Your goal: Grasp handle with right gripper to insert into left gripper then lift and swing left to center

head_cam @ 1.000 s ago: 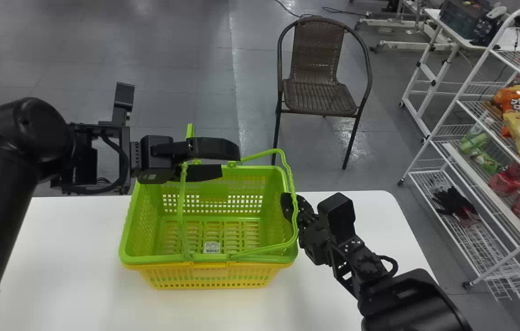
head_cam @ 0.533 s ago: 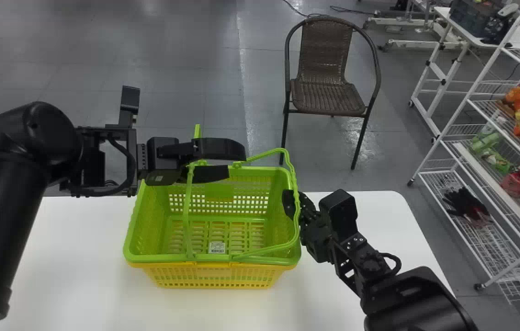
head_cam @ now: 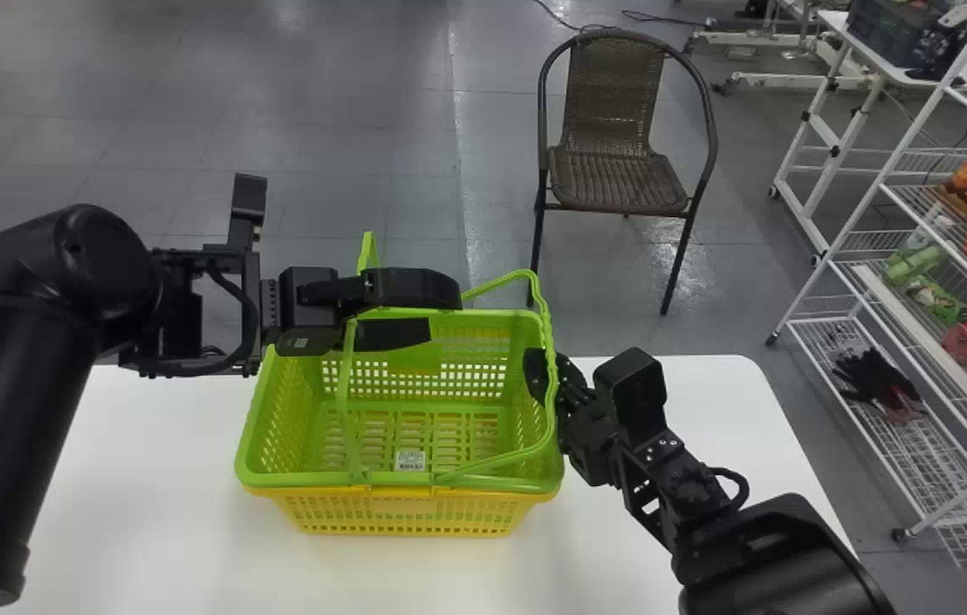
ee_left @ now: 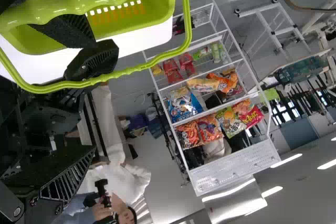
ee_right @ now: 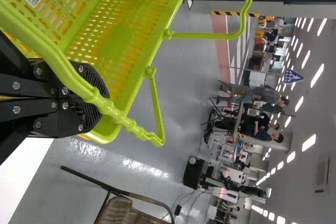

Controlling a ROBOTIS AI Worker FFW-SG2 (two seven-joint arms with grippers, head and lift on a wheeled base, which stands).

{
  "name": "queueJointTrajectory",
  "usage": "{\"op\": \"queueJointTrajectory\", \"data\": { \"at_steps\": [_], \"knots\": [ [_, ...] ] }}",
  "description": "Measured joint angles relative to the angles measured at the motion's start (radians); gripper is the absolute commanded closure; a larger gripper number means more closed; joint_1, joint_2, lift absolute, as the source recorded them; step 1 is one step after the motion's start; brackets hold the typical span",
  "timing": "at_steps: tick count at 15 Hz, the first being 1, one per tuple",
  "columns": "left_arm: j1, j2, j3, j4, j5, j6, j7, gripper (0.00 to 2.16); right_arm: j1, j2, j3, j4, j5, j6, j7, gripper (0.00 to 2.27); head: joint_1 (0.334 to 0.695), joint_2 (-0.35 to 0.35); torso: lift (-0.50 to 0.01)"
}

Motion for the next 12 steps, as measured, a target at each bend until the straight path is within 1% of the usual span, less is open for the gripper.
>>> {"op": "queueJointTrajectory", "data": {
  "at_steps": [12],
  "knots": [
    [0.003,0.001,0.001,0.001,-0.002,0.001,0.001,0.13,0.001,0.013,0.052,-0.045,0.011,0.054,-0.005,2.26,0.695,-0.063,0.0]
  ]
}}
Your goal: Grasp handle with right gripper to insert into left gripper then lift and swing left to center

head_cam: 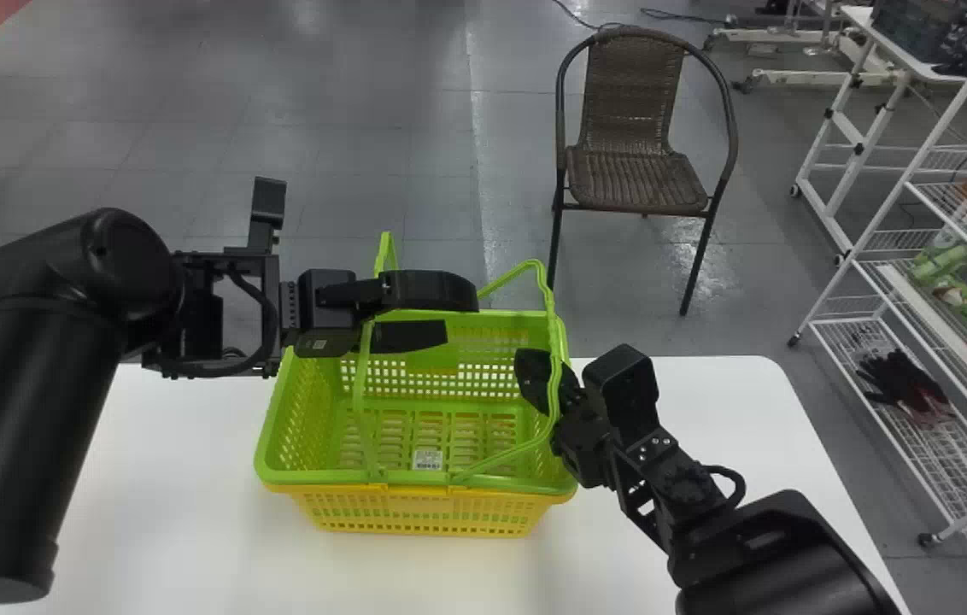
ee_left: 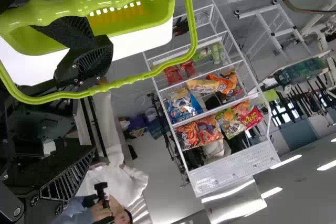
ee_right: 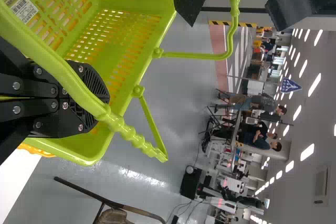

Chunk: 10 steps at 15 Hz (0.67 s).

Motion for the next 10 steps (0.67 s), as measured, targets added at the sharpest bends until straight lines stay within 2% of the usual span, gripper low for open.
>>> {"op": "queueJointTrajectory", "data": {
  "at_steps": [10],
  "knots": [
    [-0.023,-0.008,-0.012,0.041,-0.02,-0.021,0.007,0.12,-0.017,0.024,0.068,-0.01,0.031,0.038,-0.012,2.26,0.695,-0.023,0.0]
  ]
}}
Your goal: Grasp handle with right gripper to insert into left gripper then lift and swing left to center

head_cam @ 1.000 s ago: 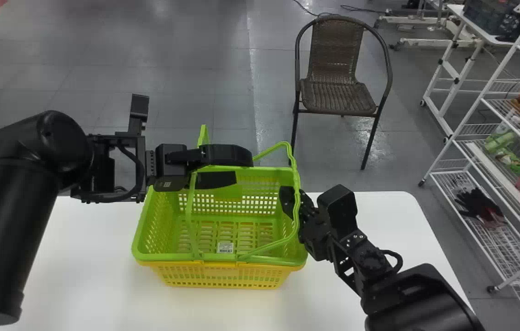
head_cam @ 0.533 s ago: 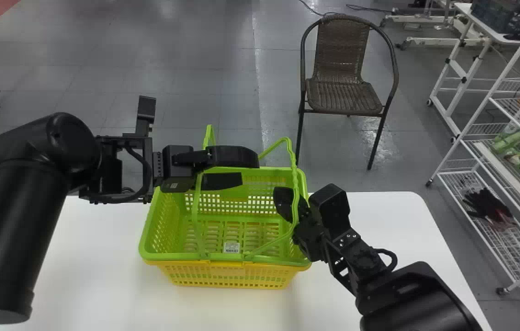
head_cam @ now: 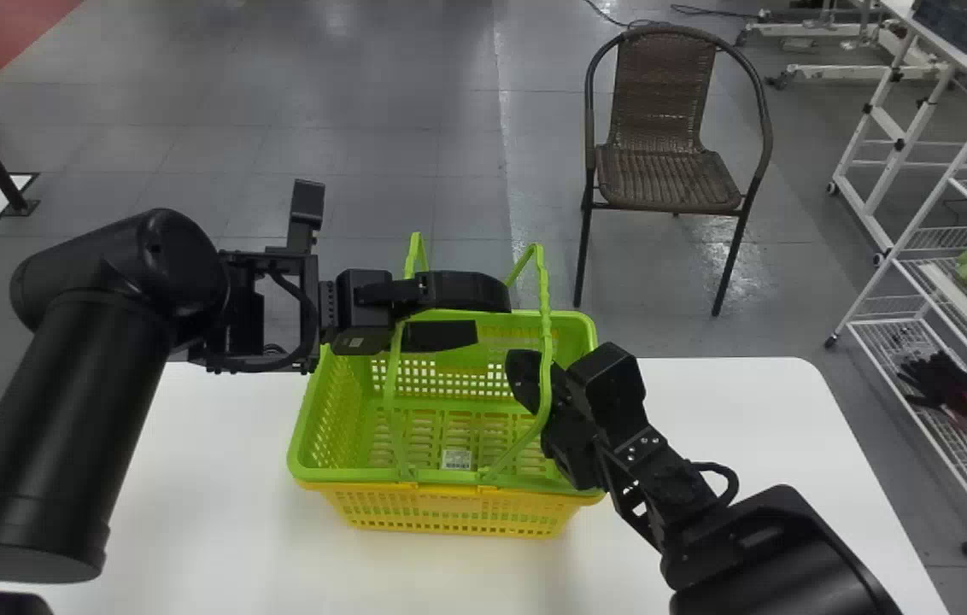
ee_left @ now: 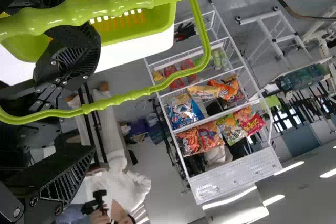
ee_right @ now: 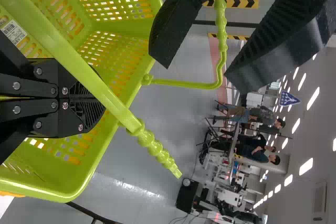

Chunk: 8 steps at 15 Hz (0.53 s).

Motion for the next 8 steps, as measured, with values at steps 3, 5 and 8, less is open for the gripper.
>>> {"op": "queueJointTrajectory", "data": {
  "at_steps": [3,5,8],
  "knots": [
    [-0.007,-0.001,-0.003,0.002,0.0,-0.006,0.001,0.12,-0.01,0.009,0.021,0.0,0.015,0.027,0.0,2.26,0.695,-0.015,0.0],
    [-0.011,-0.001,-0.003,0.002,-0.001,-0.006,0.002,0.12,-0.016,0.014,0.033,0.0,0.021,0.034,0.0,2.26,0.695,-0.005,0.0],
    [-0.015,-0.003,-0.007,0.002,-0.002,-0.006,0.005,0.12,-0.019,0.018,0.04,0.0,0.023,0.035,0.0,2.26,0.695,-0.001,0.0]
  ]
}}
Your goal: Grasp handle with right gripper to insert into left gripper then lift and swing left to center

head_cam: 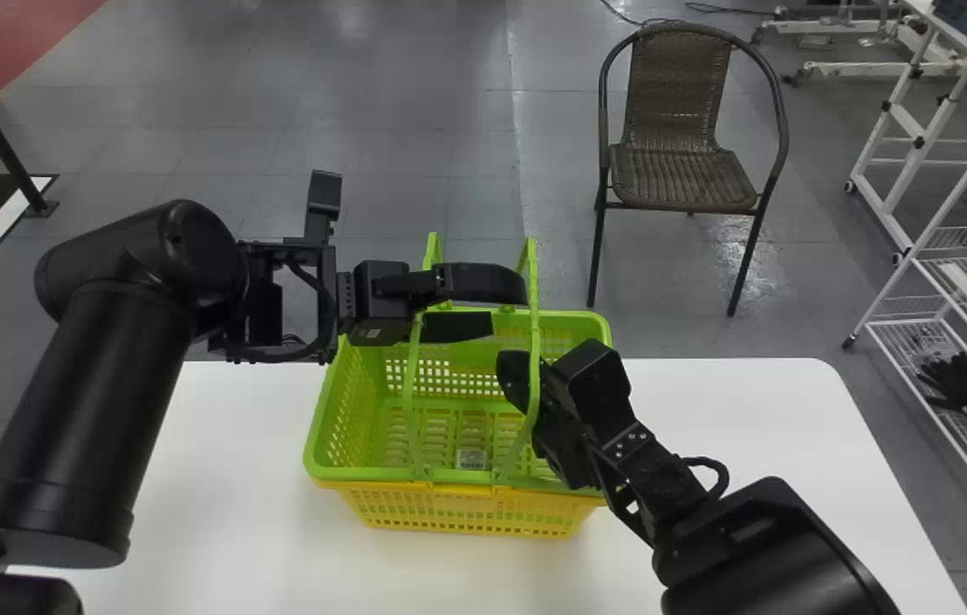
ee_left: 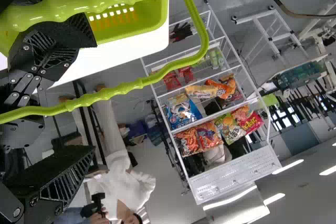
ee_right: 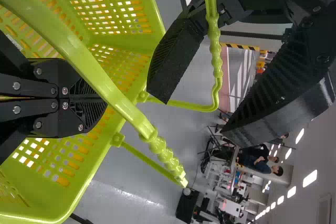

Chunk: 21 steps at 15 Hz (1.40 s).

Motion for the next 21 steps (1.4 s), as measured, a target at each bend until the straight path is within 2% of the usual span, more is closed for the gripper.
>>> {"op": "queueJointTrajectory", "data": {
  "at_steps": [11,21],
  "knots": [
    [-0.012,-0.027,-0.036,0.0,0.004,0.016,0.002,0.12,-0.019,0.007,0.031,0.001,0.009,0.045,-0.002,2.26,0.695,-0.013,0.0],
    [-0.037,-0.027,-0.025,0.051,0.054,0.031,-0.009,0.12,-0.031,0.008,0.042,0.001,0.015,0.082,-0.003,2.26,0.695,-0.012,0.0]
  ]
}}
